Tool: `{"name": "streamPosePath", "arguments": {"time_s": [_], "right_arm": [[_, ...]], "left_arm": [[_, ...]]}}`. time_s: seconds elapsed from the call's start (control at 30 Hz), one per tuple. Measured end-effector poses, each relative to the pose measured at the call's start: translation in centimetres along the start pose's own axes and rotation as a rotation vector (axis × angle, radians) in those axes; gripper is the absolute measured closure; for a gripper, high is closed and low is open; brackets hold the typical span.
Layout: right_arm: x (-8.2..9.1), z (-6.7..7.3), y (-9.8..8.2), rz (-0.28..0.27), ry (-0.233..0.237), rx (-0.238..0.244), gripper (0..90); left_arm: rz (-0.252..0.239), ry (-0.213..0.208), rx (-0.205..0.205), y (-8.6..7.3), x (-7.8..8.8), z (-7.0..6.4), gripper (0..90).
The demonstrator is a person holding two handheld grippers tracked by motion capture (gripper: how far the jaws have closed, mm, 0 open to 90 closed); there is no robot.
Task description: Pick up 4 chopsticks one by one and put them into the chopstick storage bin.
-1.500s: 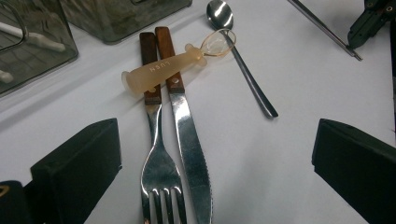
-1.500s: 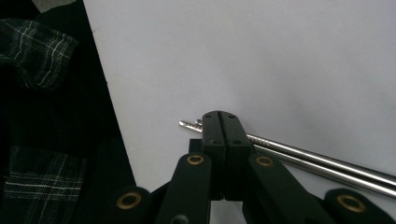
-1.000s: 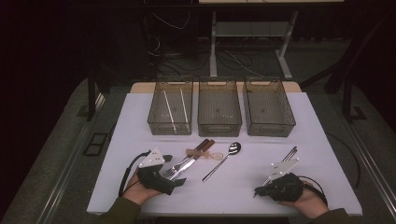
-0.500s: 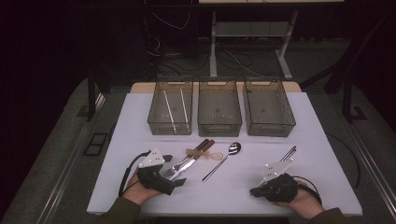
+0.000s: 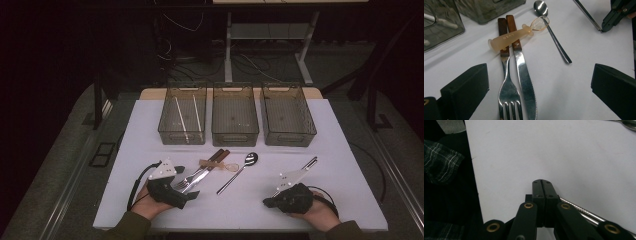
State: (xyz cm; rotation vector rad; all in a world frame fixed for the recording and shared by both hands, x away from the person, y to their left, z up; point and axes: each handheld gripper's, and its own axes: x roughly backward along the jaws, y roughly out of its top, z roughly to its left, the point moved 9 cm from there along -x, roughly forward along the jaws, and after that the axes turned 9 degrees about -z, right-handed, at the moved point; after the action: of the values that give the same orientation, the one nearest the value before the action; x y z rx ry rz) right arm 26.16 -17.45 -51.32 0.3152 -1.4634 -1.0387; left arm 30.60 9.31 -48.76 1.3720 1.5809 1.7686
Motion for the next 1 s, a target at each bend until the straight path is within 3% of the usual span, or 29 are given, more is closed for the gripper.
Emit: {"name": "streamPosePath", "arguments": {"time_s": [1.0], "right_arm": [[-2.3, -2.9, 2.8, -0.045, -0.072, -0.006, 90.0]], "left_arm": [[-0.004, -0.005, -0.003, 0.0, 0.0, -0.1, 0.2]]}}
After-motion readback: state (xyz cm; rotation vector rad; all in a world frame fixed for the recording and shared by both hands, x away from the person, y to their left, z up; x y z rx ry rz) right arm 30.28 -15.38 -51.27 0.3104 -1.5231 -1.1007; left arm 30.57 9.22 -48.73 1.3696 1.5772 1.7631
